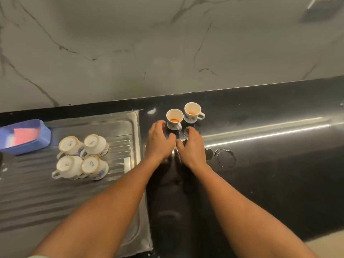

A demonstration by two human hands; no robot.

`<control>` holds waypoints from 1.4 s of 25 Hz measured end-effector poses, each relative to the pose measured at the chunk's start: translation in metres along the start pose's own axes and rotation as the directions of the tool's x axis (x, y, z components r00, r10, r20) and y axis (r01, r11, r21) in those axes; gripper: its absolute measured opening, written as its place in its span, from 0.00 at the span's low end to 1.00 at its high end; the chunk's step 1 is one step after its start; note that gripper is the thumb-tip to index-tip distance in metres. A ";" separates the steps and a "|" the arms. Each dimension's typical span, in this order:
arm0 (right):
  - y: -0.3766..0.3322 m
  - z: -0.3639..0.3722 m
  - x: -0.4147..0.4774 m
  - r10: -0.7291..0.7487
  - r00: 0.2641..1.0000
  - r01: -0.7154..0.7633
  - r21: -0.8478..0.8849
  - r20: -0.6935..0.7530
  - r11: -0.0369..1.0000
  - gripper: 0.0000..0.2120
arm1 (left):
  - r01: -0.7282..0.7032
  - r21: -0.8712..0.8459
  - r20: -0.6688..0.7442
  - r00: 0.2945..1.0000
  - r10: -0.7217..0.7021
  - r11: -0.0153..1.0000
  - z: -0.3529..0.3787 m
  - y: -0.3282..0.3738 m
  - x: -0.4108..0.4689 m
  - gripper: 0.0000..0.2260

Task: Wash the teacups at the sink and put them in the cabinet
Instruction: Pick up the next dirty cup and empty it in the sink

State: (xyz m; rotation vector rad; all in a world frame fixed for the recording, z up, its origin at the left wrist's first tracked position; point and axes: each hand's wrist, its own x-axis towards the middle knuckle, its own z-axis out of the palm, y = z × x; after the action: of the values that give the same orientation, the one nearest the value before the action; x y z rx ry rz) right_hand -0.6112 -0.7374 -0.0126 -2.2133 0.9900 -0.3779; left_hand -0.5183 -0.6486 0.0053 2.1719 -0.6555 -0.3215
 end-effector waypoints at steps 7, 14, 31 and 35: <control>0.007 0.012 0.048 0.011 0.997 -0.026 0.189 0.081 0.982 0.27 | 0.219 -0.286 0.152 0.972 -0.181 0.933 0.020 0.004 0.042 0.34; 0.000 0.015 0.042 -0.004 0.999 -0.008 0.274 0.043 0.962 0.17 | 0.255 -0.310 0.032 0.966 -0.258 0.916 0.018 -0.006 0.028 0.23; -0.122 0.098 -0.179 -0.286 0.947 0.279 0.069 0.146 0.958 0.27 | 0.256 -0.453 -0.139 0.926 -0.351 0.854 -0.137 -0.111 -0.191 0.21; -0.180 0.146 -0.247 -0.268 0.954 0.258 0.087 0.136 0.962 0.28 | 0.266 -0.490 -0.129 0.920 -0.371 0.830 -0.211 -0.158 -0.237 0.16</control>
State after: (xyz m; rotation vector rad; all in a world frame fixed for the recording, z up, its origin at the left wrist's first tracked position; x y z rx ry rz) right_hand -0.6046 -0.3989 0.0063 -2.2789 0.5966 -0.3553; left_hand -0.5693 -0.2979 0.0159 1.8039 -0.0630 -0.3647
